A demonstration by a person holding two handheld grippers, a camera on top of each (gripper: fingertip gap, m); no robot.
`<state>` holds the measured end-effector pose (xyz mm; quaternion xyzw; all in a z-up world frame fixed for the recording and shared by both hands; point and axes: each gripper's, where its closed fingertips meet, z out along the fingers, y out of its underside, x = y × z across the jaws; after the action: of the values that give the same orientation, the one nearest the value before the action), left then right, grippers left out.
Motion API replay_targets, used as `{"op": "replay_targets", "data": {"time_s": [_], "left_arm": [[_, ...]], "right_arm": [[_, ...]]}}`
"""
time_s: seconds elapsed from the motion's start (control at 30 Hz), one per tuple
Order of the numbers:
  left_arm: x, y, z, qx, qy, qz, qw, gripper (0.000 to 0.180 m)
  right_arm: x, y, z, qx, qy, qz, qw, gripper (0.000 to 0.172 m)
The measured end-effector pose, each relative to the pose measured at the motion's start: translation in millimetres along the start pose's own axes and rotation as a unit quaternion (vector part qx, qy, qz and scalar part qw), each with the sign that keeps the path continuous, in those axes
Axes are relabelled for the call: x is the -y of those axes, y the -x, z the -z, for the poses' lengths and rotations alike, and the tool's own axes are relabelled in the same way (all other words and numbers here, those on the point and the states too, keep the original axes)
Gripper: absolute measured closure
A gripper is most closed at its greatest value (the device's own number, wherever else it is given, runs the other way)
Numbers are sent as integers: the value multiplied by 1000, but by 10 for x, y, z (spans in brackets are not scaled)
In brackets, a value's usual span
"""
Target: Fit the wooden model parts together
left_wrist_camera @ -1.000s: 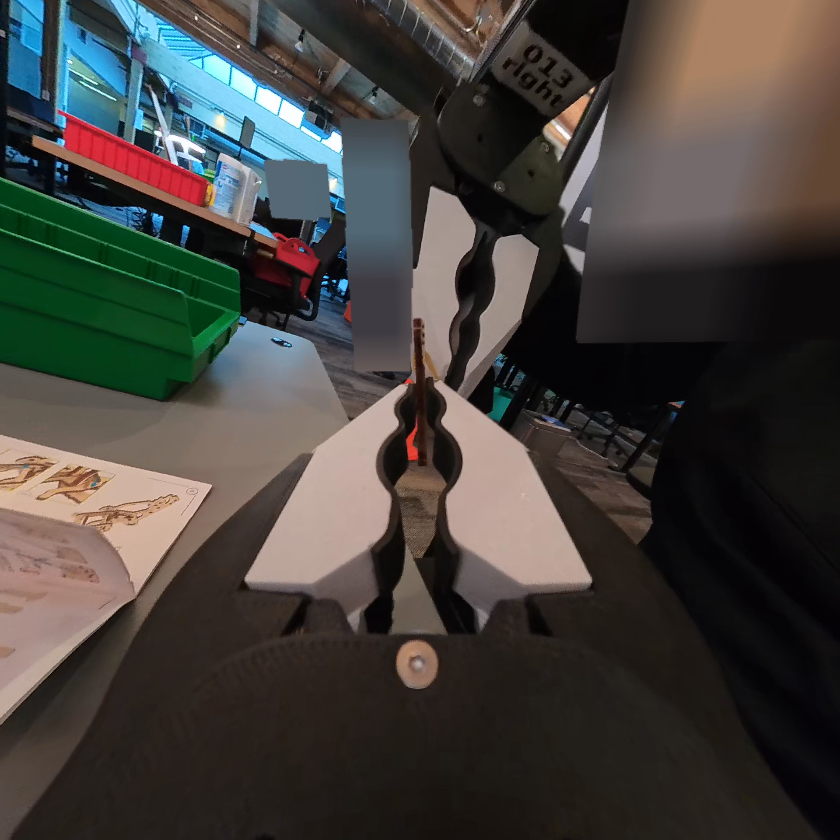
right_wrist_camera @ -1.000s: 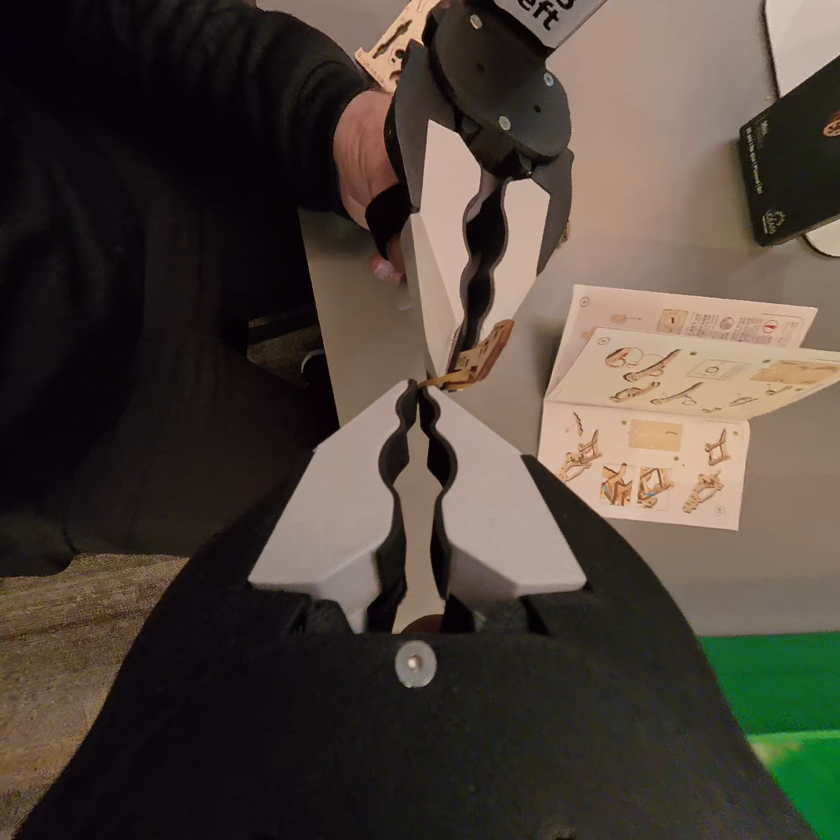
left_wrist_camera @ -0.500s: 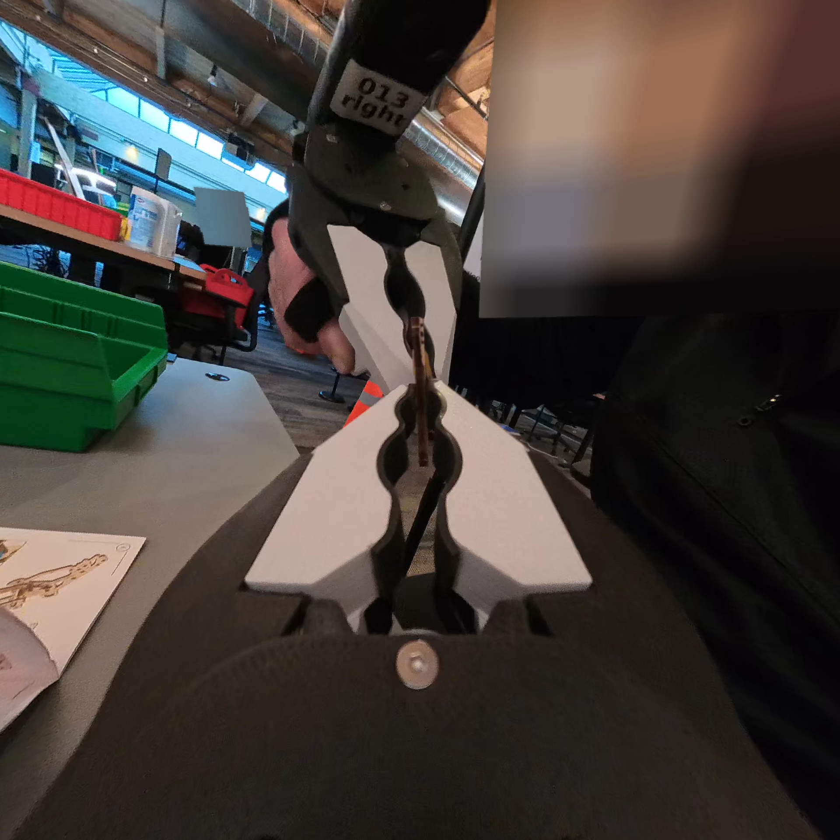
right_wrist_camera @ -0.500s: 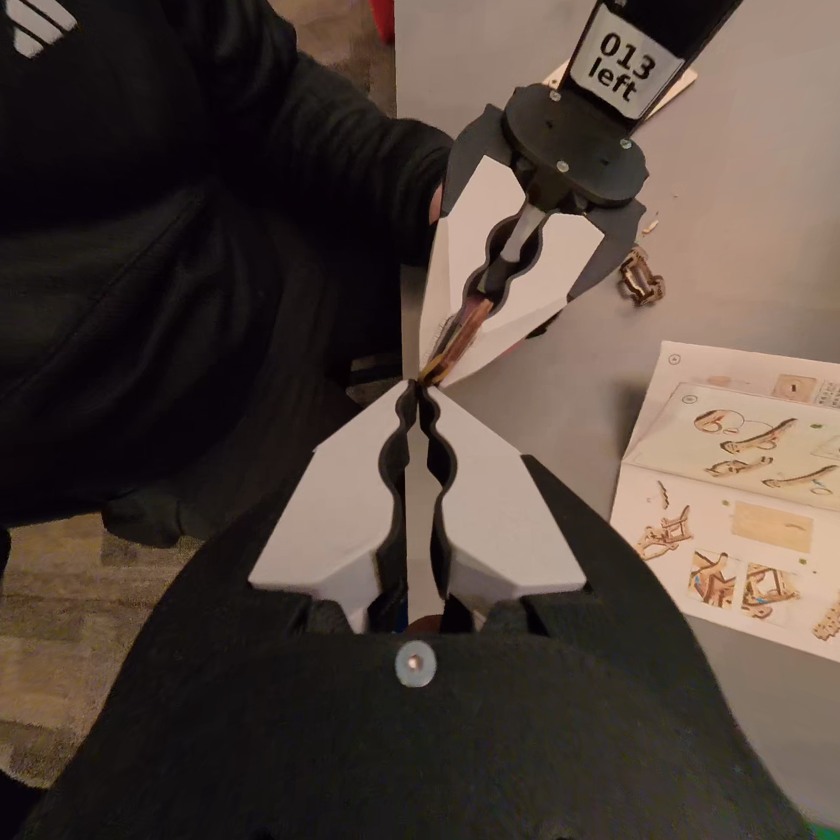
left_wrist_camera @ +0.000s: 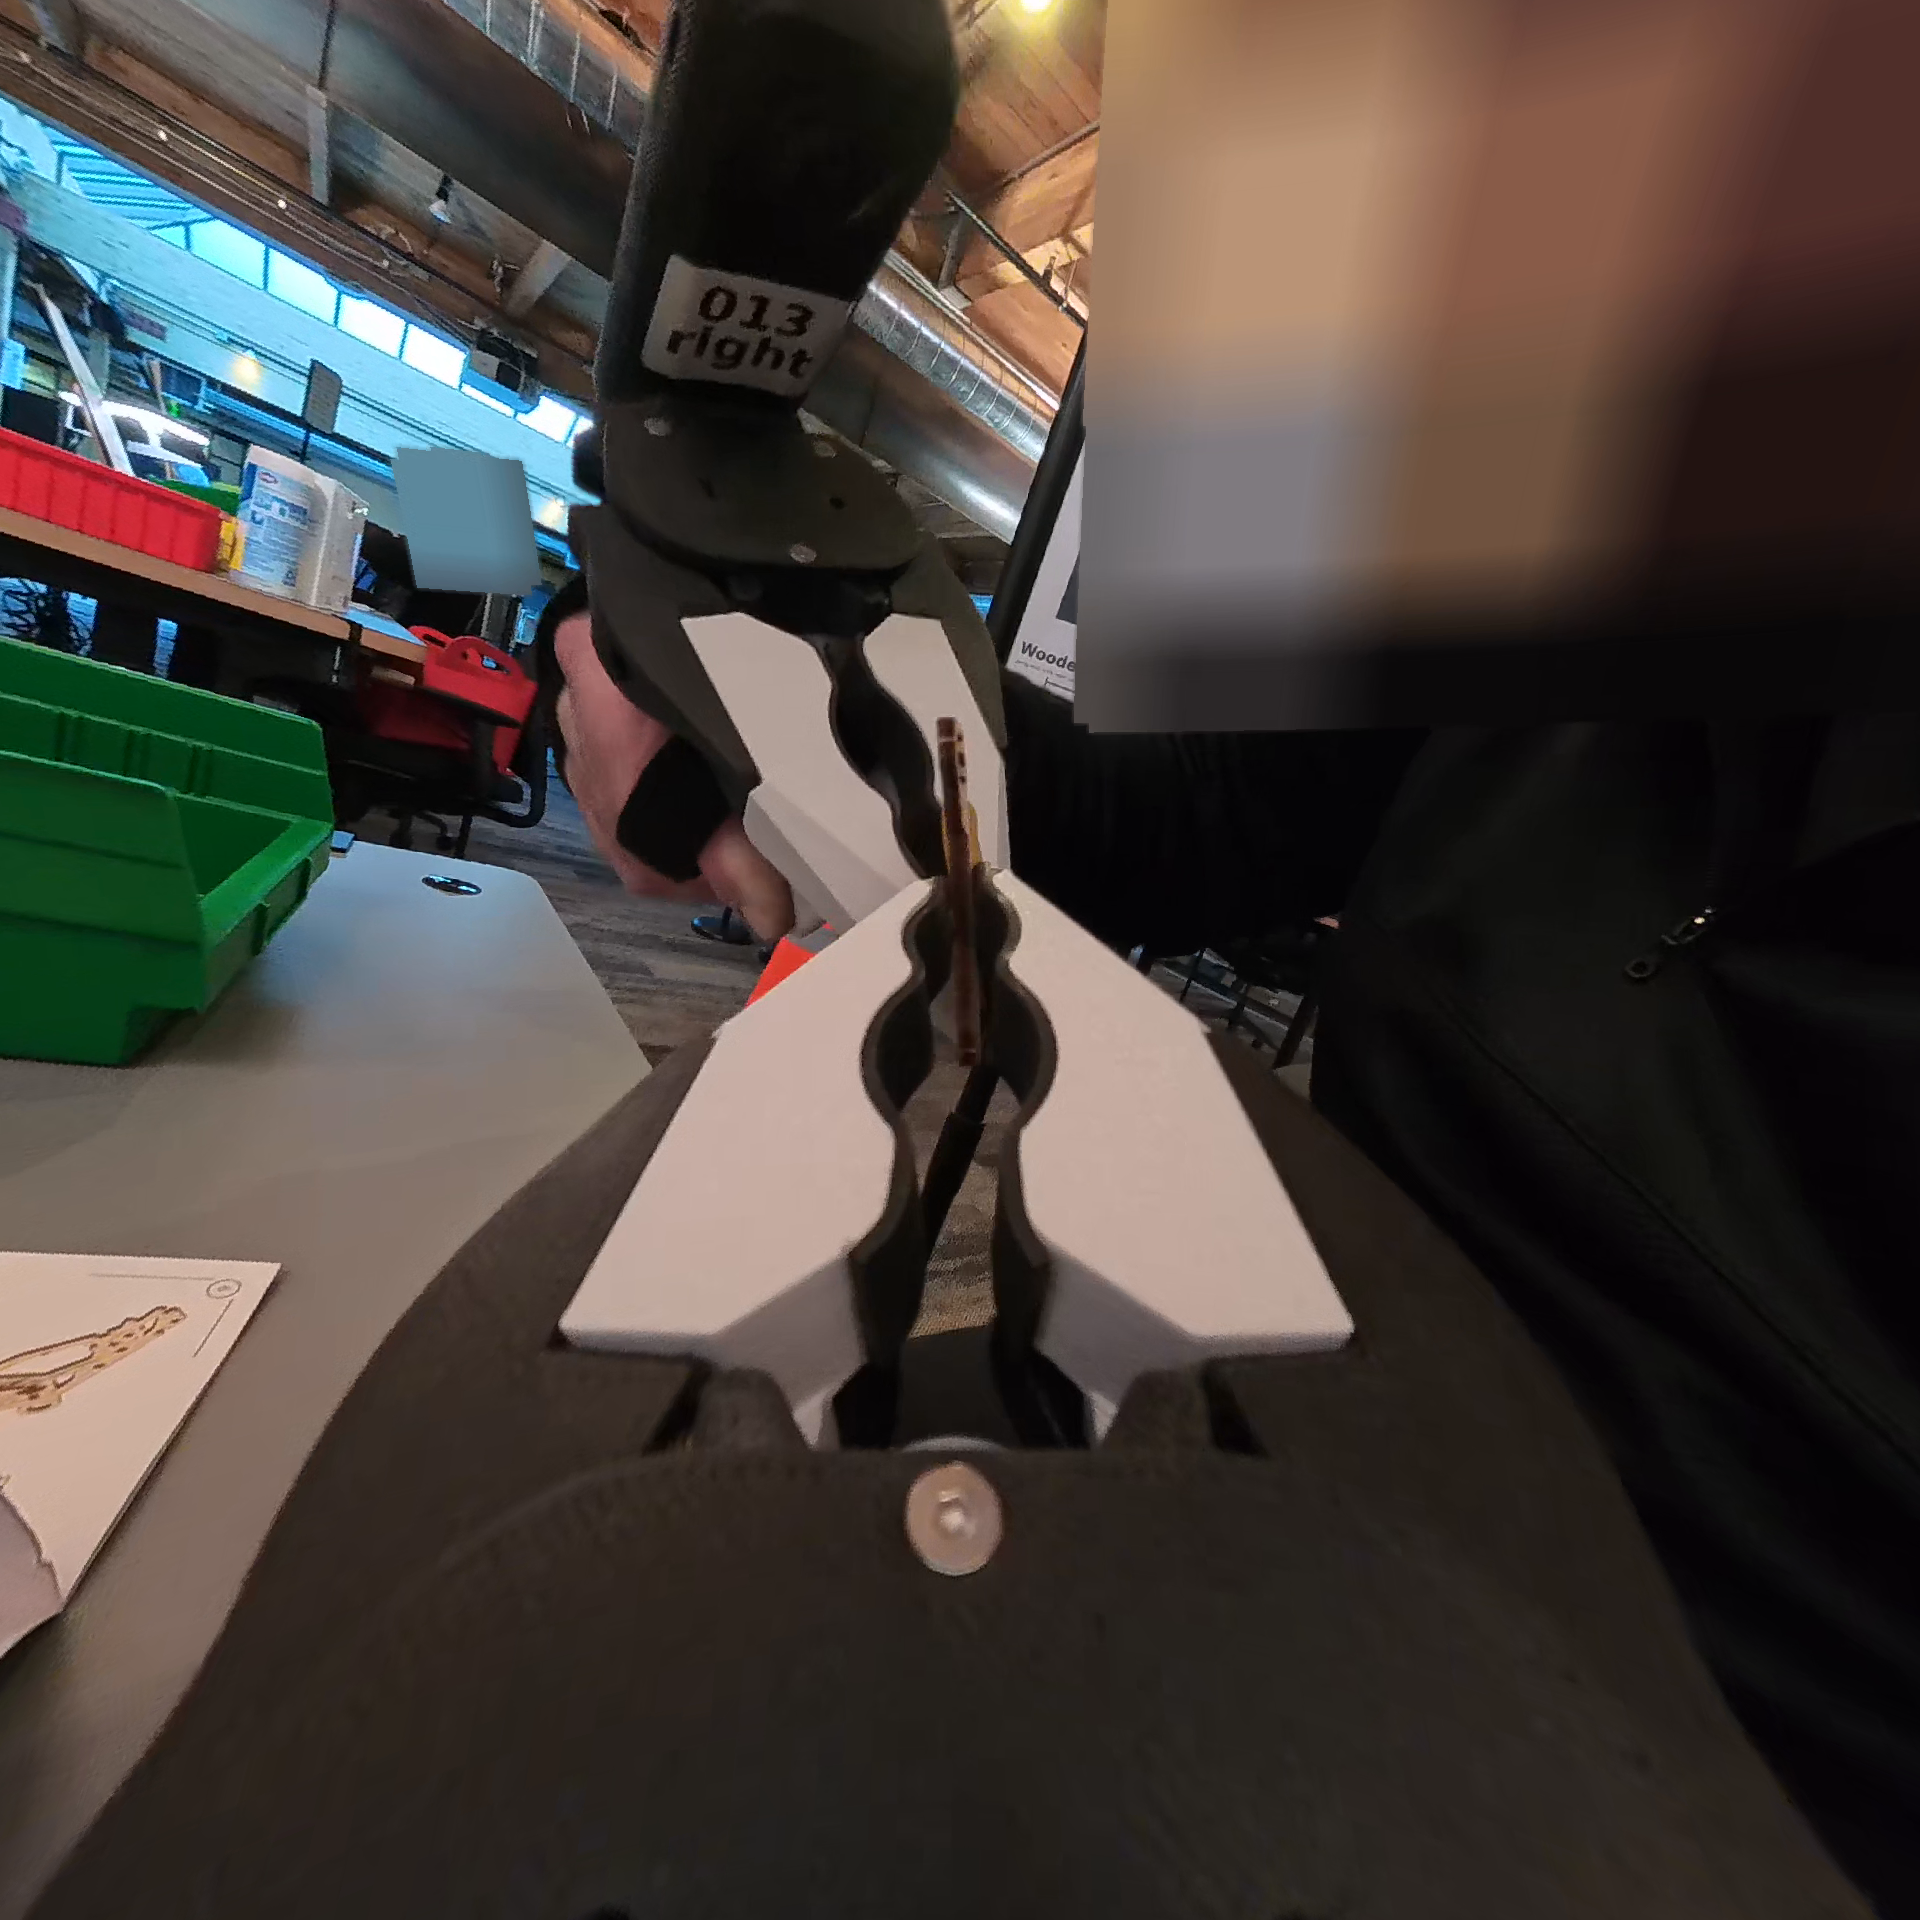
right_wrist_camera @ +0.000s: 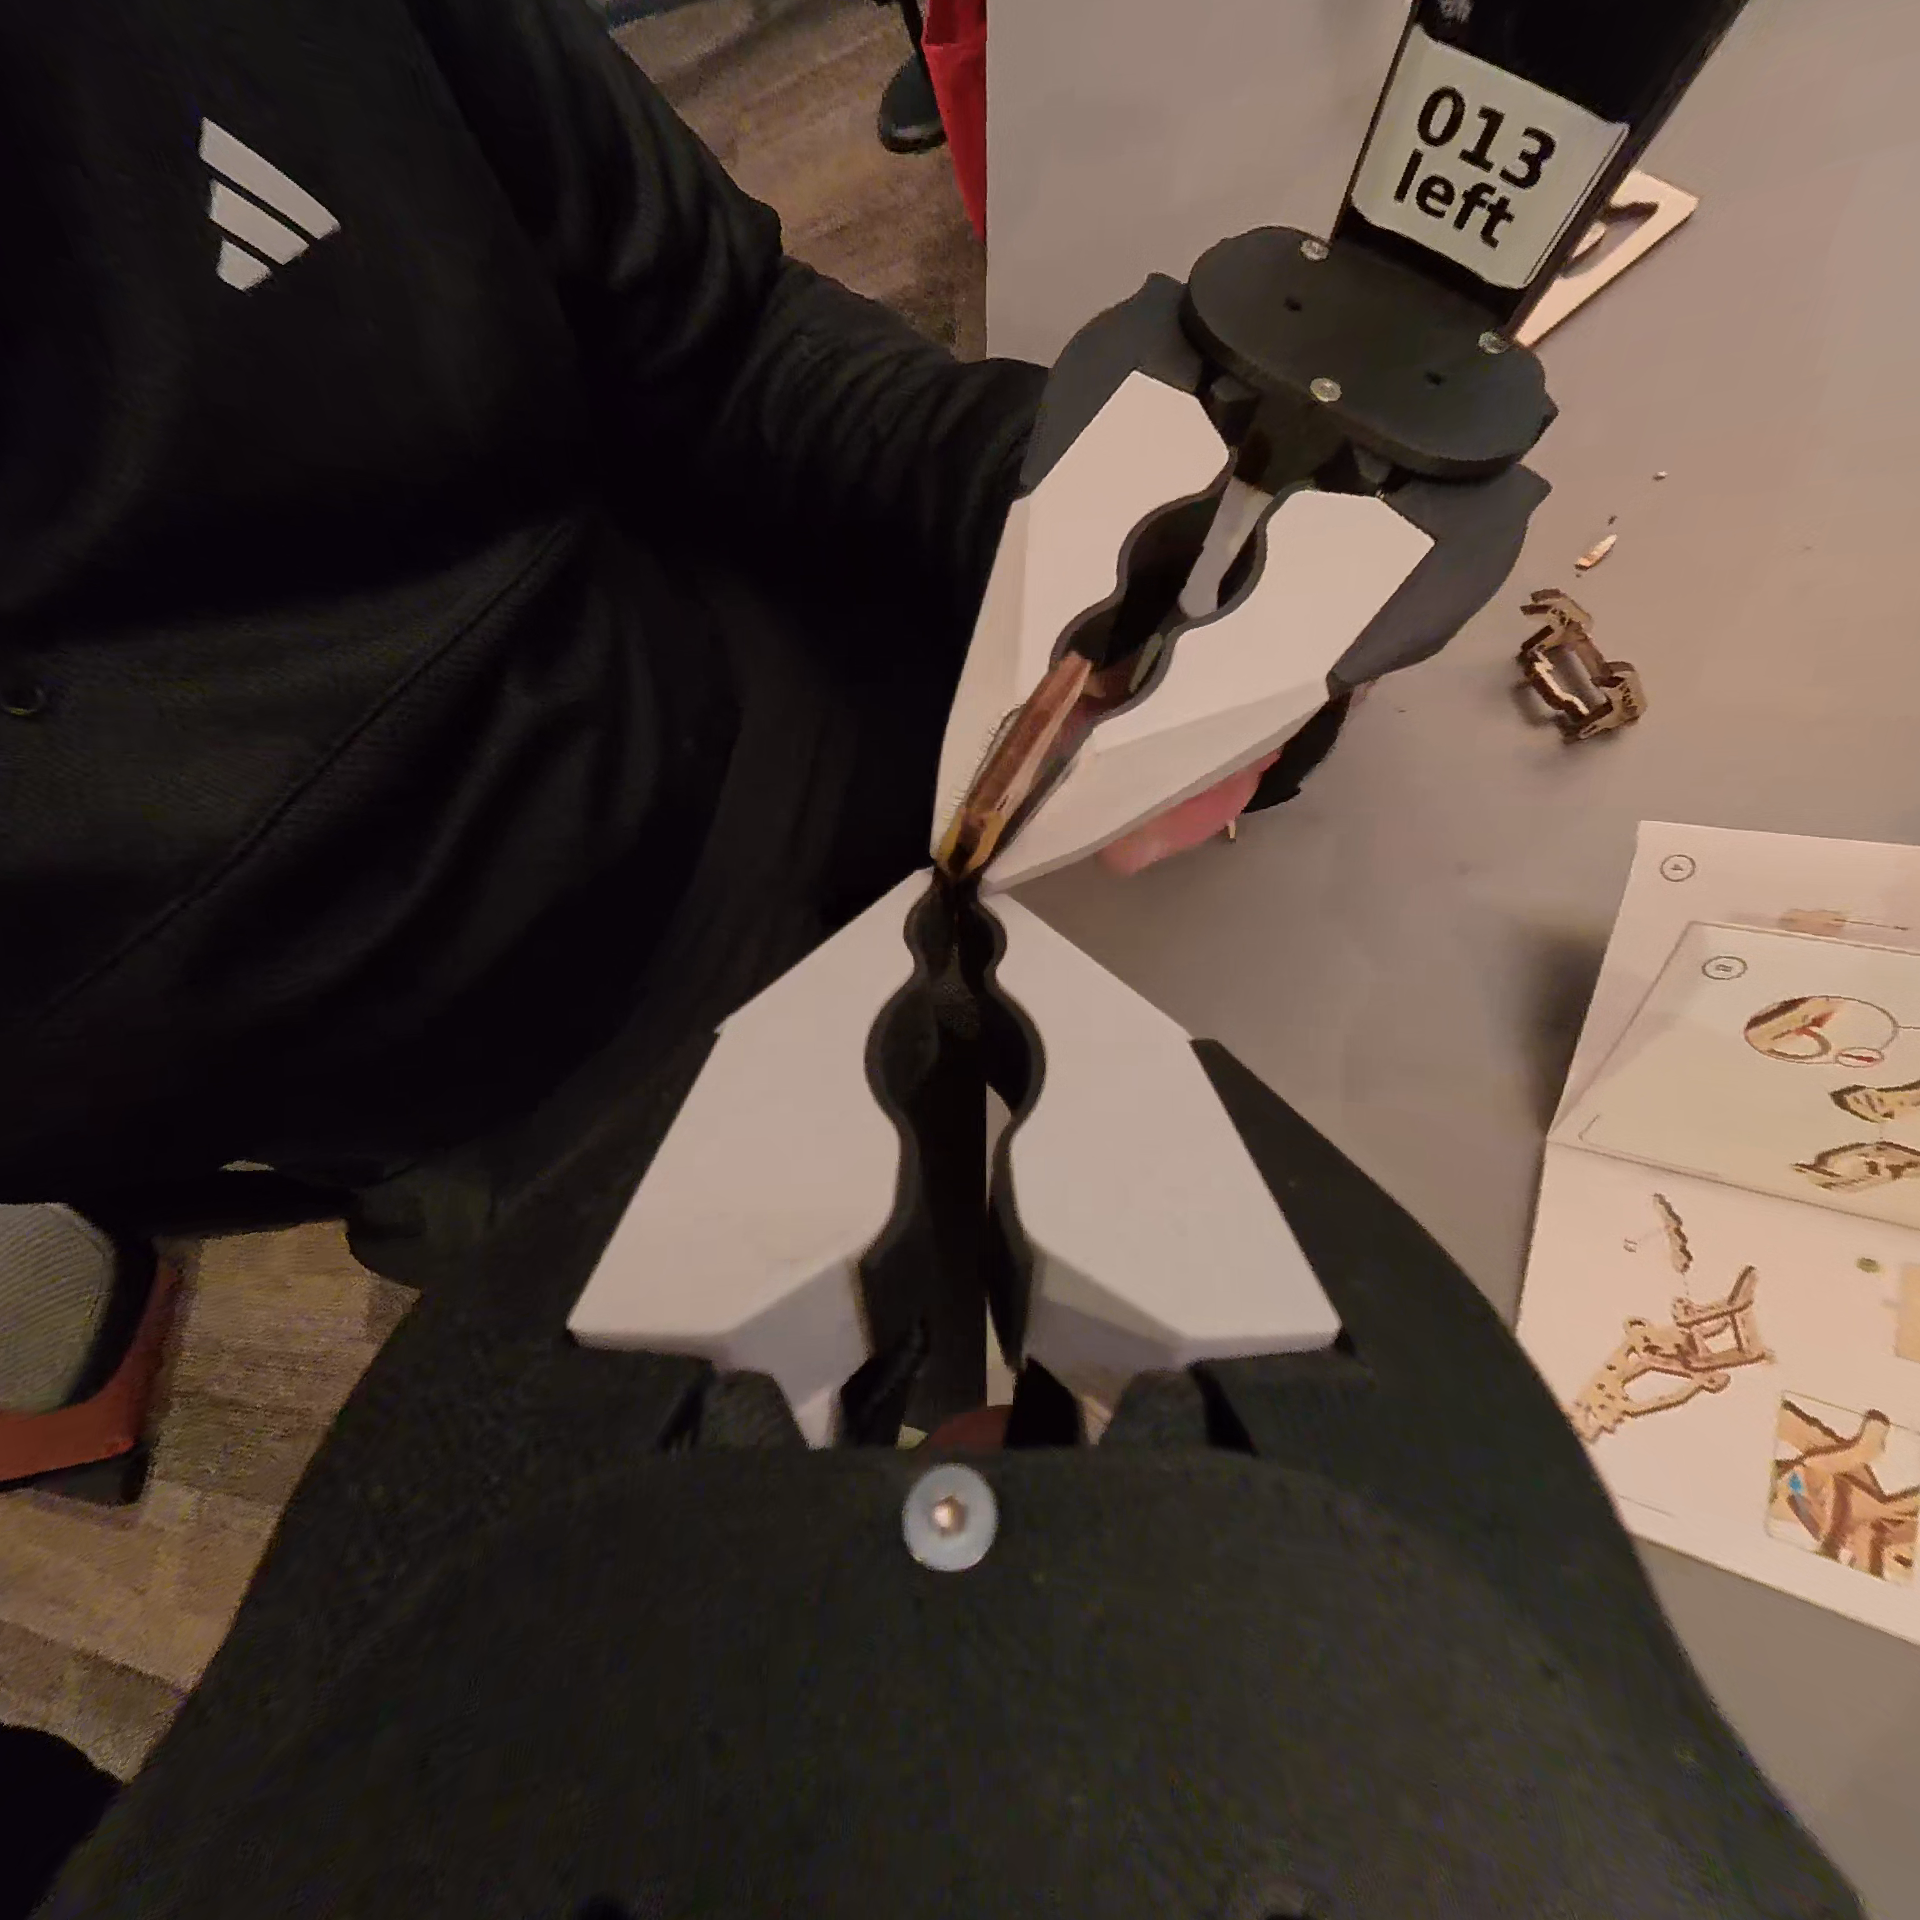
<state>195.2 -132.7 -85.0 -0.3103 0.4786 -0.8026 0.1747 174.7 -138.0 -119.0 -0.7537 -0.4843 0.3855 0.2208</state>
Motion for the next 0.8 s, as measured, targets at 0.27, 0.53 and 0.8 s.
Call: {"op": "replay_targets", "data": {"time_s": [0.27,0.53,0.8], "left_arm": [[34,-55,2,-14,-11,-2,1000,180],[55,-57,16,-14,-18,-1,1000,179],[95,8,61,3,-31,6,1000,179]], "right_arm": [[64,51,-32,46,-36,-17,998,172],[99,46,-64,68,-66,-31,995,172],[120,-61,-65,15,-71,-34,997,172]]}}
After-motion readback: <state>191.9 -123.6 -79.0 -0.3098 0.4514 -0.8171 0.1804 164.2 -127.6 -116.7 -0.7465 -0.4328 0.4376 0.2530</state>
